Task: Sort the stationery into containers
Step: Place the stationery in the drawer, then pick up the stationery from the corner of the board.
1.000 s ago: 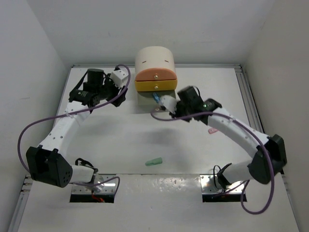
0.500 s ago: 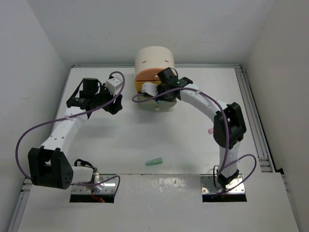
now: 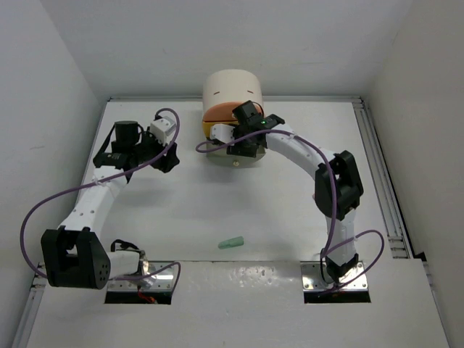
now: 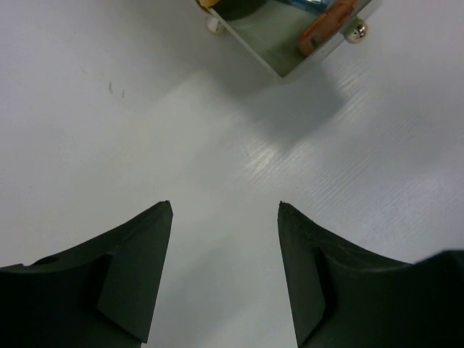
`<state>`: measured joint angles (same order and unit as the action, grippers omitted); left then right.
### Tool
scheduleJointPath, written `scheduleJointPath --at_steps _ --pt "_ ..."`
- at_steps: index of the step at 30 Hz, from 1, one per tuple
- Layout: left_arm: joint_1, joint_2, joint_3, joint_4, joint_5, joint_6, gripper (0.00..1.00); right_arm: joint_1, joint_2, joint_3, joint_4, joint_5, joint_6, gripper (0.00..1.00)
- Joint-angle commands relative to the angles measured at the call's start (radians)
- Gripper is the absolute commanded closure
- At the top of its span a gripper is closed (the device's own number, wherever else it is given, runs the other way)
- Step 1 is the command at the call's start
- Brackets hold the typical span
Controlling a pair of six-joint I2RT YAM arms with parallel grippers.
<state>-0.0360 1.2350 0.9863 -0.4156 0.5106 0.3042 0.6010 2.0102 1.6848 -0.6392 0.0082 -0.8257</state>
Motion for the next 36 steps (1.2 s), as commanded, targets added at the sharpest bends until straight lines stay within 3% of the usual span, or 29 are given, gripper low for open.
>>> scheduleJointPath --at_steps 1,4,9,12,15,22,36 --pt "0.027 -0.025 0.017 0.044 0.048 -0.014 0.34 0.013 -0.037 0.03 -0.043 0.006 0.023 0.47" --pt "0.066 -0.035 0.041 0.04 0.055 -0.039 0.34 0.048 -0.115 0.05 -0.214 -0.117 0.126 0.53" --pt "0.151 -0.043 0.029 0.083 0.137 -0.143 0.34 0.198 -0.404 -0.316 -0.26 -0.226 0.223 0.55" --pt "0.2 -0.035 0.023 0.086 0.23 -0.201 0.34 0.363 -0.481 -0.488 -0.286 -0.217 0.293 0.54" --pt "0.212 -0.061 -0.001 0.104 0.226 -0.22 0.34 0.436 -0.516 -0.569 -0.252 -0.186 0.356 0.52" --pt "0.229 -0.146 -0.075 0.135 0.203 -0.248 0.33 0.609 -0.437 -0.64 -0.032 -0.016 0.477 0.46" --pt "0.278 -0.164 -0.141 0.15 0.23 -0.235 0.33 0.668 -0.281 -0.616 0.124 0.021 0.556 0.48"
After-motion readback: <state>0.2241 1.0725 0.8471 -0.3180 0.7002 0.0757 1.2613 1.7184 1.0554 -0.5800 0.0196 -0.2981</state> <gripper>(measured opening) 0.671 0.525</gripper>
